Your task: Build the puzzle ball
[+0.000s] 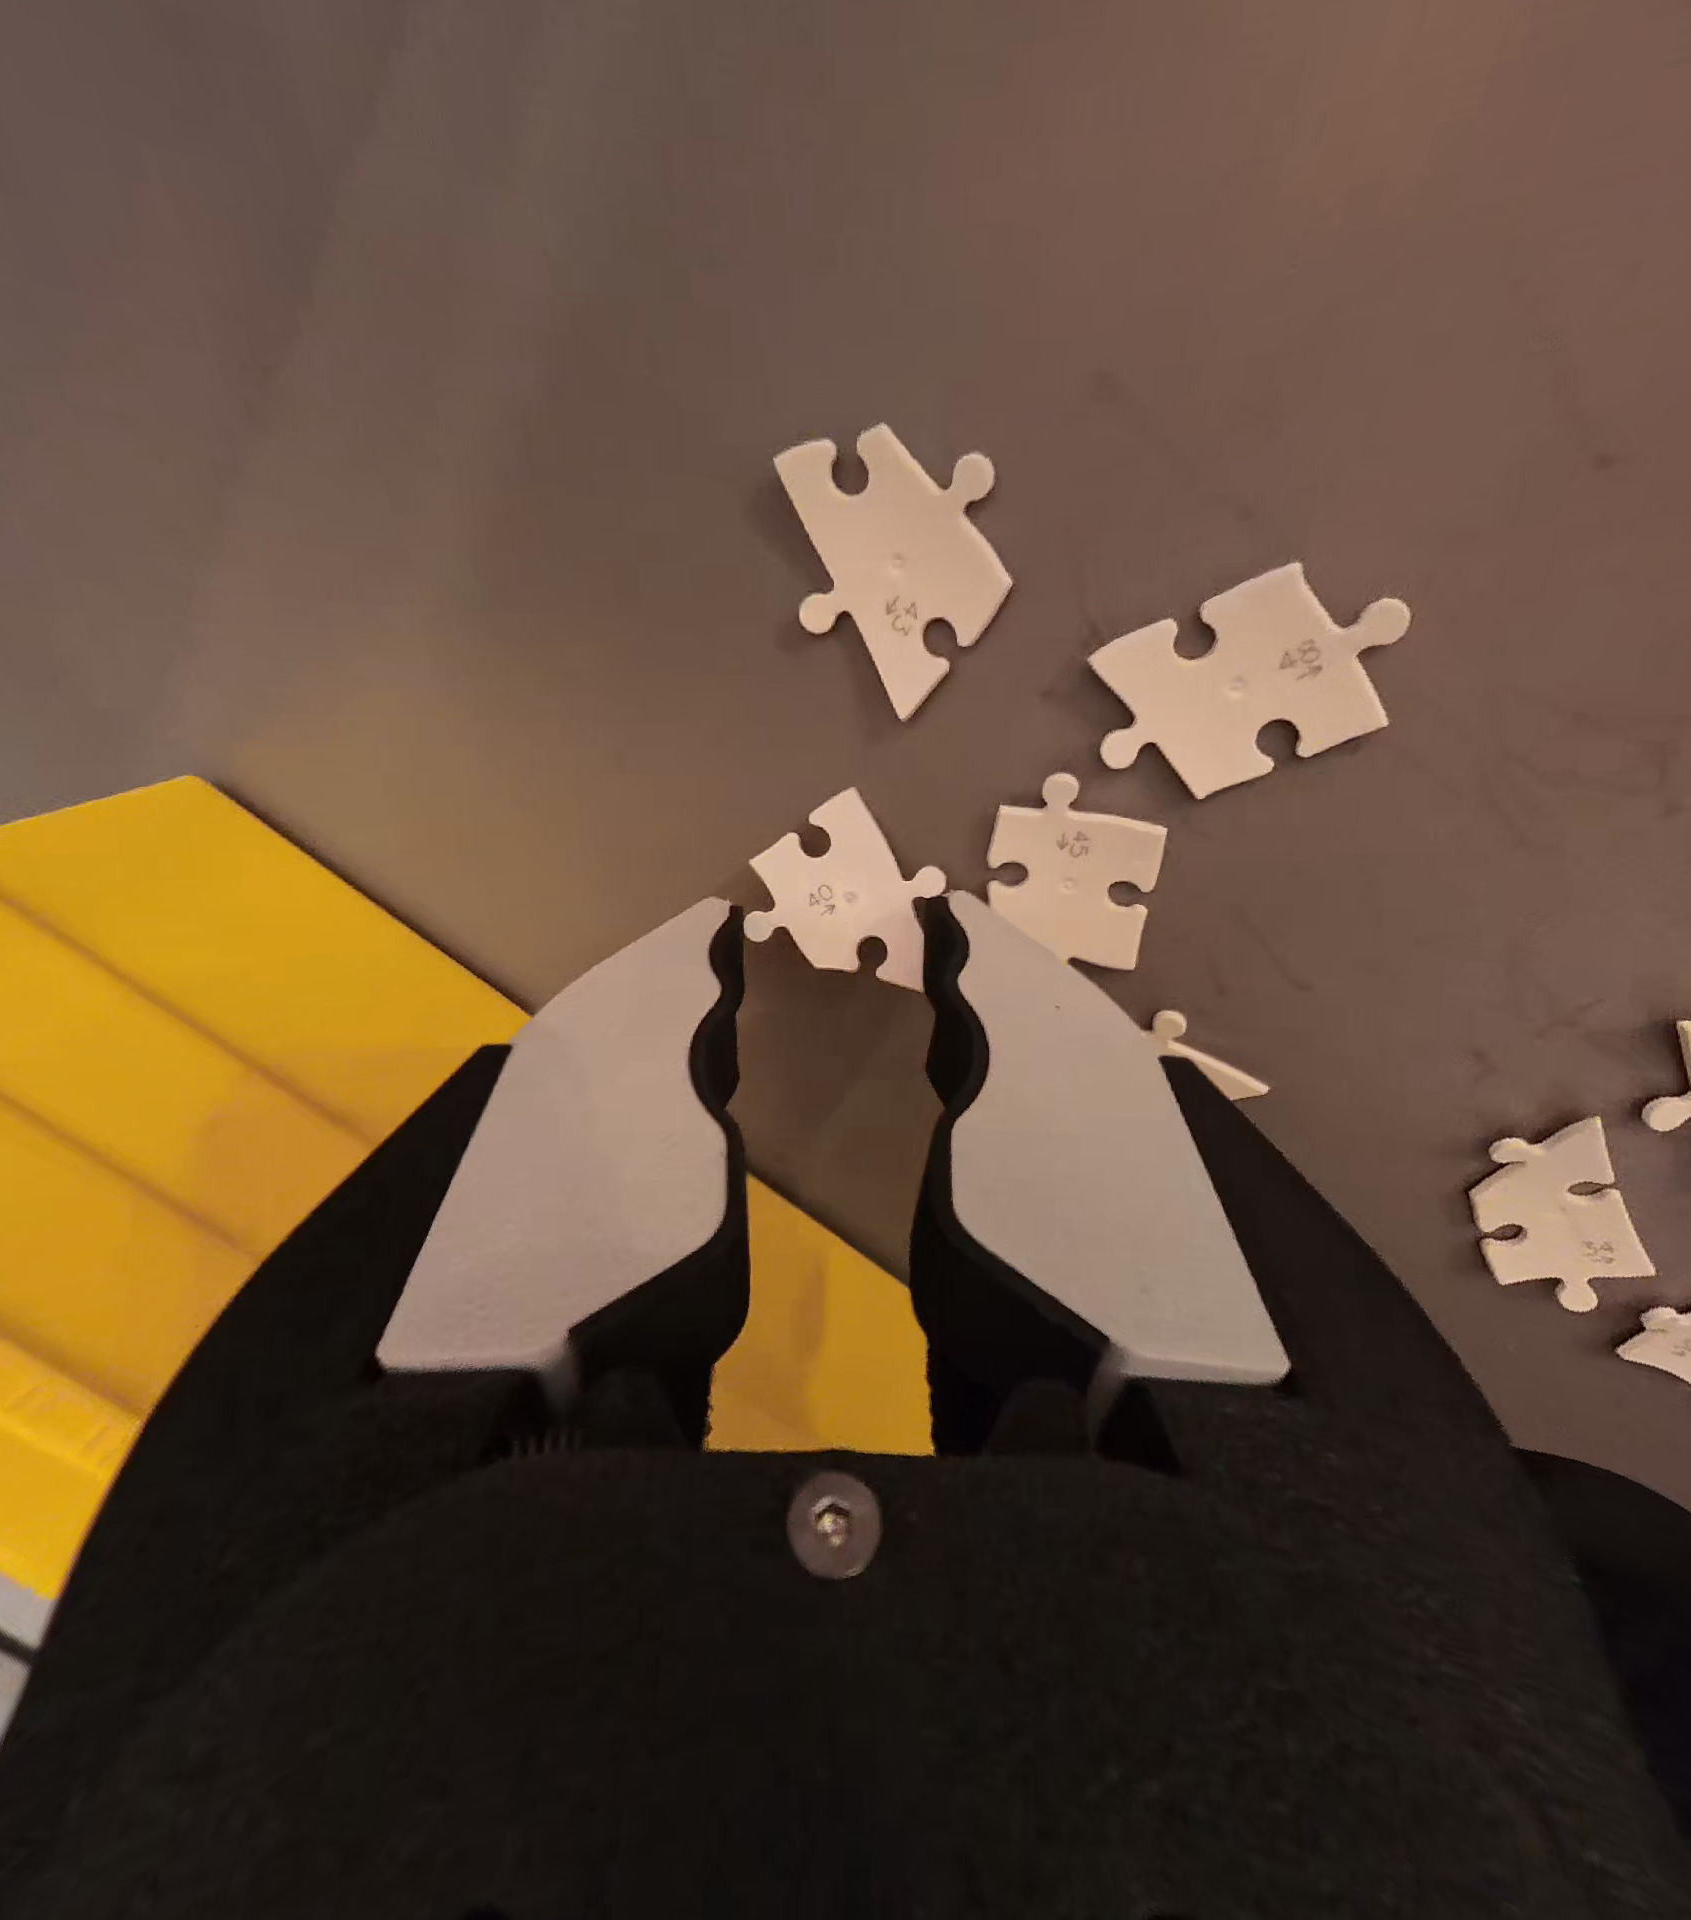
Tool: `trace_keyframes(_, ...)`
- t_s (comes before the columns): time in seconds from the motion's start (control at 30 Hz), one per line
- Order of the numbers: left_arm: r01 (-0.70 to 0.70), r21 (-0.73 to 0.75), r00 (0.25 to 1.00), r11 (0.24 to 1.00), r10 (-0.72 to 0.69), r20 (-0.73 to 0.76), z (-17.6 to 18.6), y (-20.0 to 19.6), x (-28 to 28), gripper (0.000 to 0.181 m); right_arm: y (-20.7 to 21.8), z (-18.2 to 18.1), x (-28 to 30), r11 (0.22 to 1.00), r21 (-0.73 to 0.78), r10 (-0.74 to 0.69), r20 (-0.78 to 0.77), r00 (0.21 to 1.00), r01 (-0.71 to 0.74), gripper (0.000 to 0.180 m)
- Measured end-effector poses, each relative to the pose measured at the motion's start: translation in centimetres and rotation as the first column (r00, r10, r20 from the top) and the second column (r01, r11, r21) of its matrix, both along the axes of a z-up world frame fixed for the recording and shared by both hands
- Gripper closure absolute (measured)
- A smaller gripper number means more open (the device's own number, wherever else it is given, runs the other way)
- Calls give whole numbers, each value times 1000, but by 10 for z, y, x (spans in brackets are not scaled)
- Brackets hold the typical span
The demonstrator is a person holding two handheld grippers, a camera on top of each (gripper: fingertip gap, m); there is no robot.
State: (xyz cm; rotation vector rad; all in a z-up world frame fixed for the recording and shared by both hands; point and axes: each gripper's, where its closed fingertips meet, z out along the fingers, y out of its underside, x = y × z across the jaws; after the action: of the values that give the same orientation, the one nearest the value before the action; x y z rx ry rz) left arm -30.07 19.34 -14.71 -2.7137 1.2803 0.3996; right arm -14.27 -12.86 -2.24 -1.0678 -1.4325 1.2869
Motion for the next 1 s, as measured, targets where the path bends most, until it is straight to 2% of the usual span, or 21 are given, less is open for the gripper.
trace_keyframes(0.23,-35,5,999,999,35,9,-1,4,-3,148,1,-2,0,1000,-1,-5,8,1000,5,141)
trace_keyframes(0.4,-61,43,986,997,54,160,25,5,10,147,3,-2,0,1000,-1,-12,9,1000,12,141)
trace_keyframes(0.5,-62,113,978,992,38,206,56,2,9,146,4,-3,0,1000,2,-16,10,1000,16,141)
trace_keyframes(0.6,-67,271,957,960,-15,289,105,-4,7,153,5,-2,0,1000,3,-25,7,1000,25,141)
trace_keyframes(0.73,-151,517,912,843,-82,402,177,-17,-22,151,9,-4,0,999,-7,-36,5,999,36,141)
trace_keyframes(0.8,-226,552,880,803,-74,469,195,-26,-47,142,11,-5,-1,999,-10,-41,2,999,41,141)
trace_keyframes(0.87,-298,519,843,801,-35,537,194,-33,-74,142,13,-5,-2,999,-13,-47,-8,999,46,141)
trace_keyframes(1.0,-418,389,761,821,82,644,162,-28,-118,137,26,-1,-6,996,-16,-87,-29,996,87,141)
